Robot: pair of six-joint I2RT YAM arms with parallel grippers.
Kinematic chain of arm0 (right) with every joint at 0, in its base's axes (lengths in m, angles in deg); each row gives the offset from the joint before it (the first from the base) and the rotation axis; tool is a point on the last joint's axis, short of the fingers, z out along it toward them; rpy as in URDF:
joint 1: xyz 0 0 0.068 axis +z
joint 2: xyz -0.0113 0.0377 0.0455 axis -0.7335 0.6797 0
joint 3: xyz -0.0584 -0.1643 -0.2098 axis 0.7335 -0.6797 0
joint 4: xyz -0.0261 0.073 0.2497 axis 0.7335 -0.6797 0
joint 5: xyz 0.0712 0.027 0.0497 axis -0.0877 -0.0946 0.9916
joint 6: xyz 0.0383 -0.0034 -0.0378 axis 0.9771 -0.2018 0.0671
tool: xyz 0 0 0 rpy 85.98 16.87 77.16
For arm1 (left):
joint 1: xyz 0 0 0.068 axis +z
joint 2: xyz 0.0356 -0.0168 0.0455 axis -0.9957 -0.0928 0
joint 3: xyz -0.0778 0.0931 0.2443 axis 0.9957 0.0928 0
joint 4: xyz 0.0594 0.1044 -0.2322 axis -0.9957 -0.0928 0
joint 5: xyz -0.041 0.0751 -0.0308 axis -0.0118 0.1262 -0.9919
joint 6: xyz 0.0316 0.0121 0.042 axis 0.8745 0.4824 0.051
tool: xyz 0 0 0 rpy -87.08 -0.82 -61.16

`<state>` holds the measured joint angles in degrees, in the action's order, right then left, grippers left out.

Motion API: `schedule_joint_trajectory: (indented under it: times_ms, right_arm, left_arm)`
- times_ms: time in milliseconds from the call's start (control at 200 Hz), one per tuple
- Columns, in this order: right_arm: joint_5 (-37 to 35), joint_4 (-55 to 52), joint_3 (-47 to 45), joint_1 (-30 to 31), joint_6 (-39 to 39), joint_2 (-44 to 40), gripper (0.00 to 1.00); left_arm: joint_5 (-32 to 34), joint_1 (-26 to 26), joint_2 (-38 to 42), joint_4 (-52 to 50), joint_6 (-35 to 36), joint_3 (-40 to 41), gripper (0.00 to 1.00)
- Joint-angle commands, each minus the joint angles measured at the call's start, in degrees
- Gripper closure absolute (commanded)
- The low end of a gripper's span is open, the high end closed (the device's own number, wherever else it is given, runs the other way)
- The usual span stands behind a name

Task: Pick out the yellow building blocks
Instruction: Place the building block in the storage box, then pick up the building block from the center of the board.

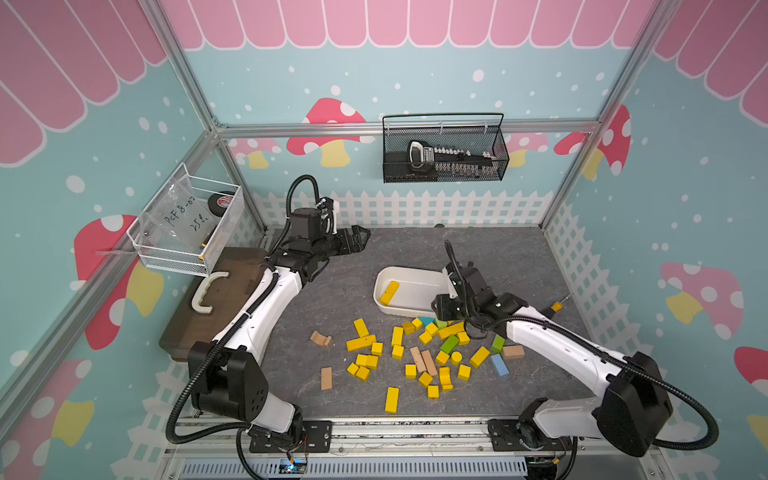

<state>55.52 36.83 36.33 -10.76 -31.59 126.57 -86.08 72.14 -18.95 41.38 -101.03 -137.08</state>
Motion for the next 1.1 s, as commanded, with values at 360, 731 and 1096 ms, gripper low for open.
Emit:
schedule_joint_trajectory:
  times_ms: [360,731,1096]
  right_arm:
    - [-14.1,8.8,-22.83,0.05,3.41,-24.3,0.49]
    - [-14.71,9.64,-26.68,-1.14,5.45,-30.94,0.45]
    - [-13.06,9.49,-25.58,-2.17,5.12,-28.26,0.45]
  left_arm:
    - [6.58,-9.52,7.04,-9.21,-0.71,9.41,0.0]
    - [11.77,-9.78,14.06,-19.96,-5.87,21.83,0.03]
    - [14.01,-12.6,9.22,-18.53,-7.65,26.93,0.28]
